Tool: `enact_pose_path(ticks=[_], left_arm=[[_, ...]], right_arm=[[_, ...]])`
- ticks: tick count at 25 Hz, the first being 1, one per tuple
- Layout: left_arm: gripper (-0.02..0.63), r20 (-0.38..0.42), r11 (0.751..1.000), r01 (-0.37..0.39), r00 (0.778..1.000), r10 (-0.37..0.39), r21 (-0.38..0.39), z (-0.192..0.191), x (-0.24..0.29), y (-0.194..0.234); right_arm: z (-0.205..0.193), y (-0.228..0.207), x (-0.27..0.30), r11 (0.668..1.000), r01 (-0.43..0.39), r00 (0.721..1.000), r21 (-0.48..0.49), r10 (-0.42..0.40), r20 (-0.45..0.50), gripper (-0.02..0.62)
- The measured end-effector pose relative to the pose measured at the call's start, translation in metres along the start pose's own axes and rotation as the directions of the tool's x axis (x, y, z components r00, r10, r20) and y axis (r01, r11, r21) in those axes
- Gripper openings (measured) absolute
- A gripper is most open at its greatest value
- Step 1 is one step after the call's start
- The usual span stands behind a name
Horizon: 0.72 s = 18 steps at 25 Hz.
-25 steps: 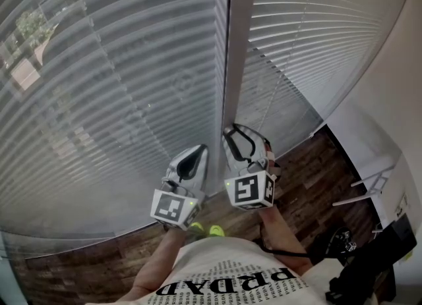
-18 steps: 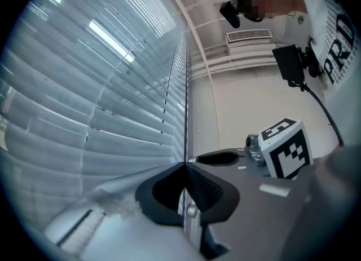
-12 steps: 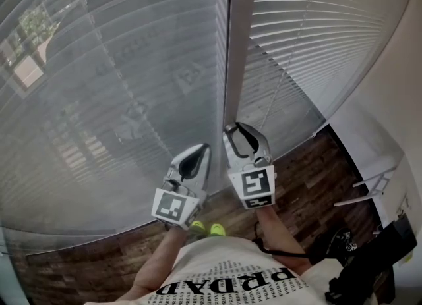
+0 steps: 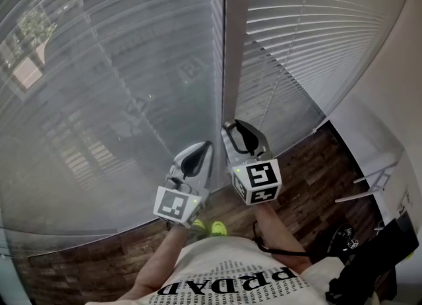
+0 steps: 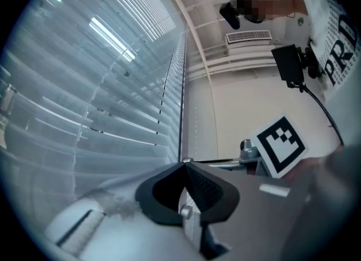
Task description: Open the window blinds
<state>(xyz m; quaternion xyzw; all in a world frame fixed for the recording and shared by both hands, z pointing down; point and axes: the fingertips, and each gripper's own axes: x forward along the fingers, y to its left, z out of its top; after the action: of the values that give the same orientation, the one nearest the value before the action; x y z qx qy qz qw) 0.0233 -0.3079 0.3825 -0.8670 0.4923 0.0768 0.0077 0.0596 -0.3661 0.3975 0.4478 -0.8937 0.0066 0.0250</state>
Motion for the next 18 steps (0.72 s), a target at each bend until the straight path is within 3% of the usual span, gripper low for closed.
enact_pose_path(ticks=[5, 12, 14, 16, 18], left_arm=[[-0.008, 0.003, 1.0, 0.006, 1.0, -0.006, -0.003, 0.003, 0.001, 0.001], [-0.009, 0.017, 1.0, 0.007, 1.0, -0.007, -0.004, 0.004, 0.0, 0.002], [-0.009, 0.02, 1.0, 0.008, 1.0, -0.008, -0.006, 0.005, 0.0, 0.002], [-0.009, 0.027, 1.0, 0.005, 1.0, -0.005, -0.011, 0.007, -0.001, 0.002], [-0.009, 0.031, 1.0, 0.002, 1.0, -0.002, -0.015, 0.008, -0.002, 0.003]], right_arm=[[0.001, -0.002, 0.002, 0.998, -0.002, 1.0, 0.061, 0.001, 0.008, 0.126], [-0.003, -0.003, 0.003, 1.0, 0.003, 1.0, 0.021, -0.003, -0.006, 0.127], [-0.004, -0.003, 0.003, 0.999, -0.007, 1.0, -0.033, 0.007, -0.022, 0.127], [-0.007, -0.001, 0.001, 0.987, -0.023, 0.998, -0.159, 0.012, -0.069, 0.13], [-0.01, 0.002, -0.002, 0.937, -0.038, 0.993, -0.347, -0.003, -0.118, 0.141]])
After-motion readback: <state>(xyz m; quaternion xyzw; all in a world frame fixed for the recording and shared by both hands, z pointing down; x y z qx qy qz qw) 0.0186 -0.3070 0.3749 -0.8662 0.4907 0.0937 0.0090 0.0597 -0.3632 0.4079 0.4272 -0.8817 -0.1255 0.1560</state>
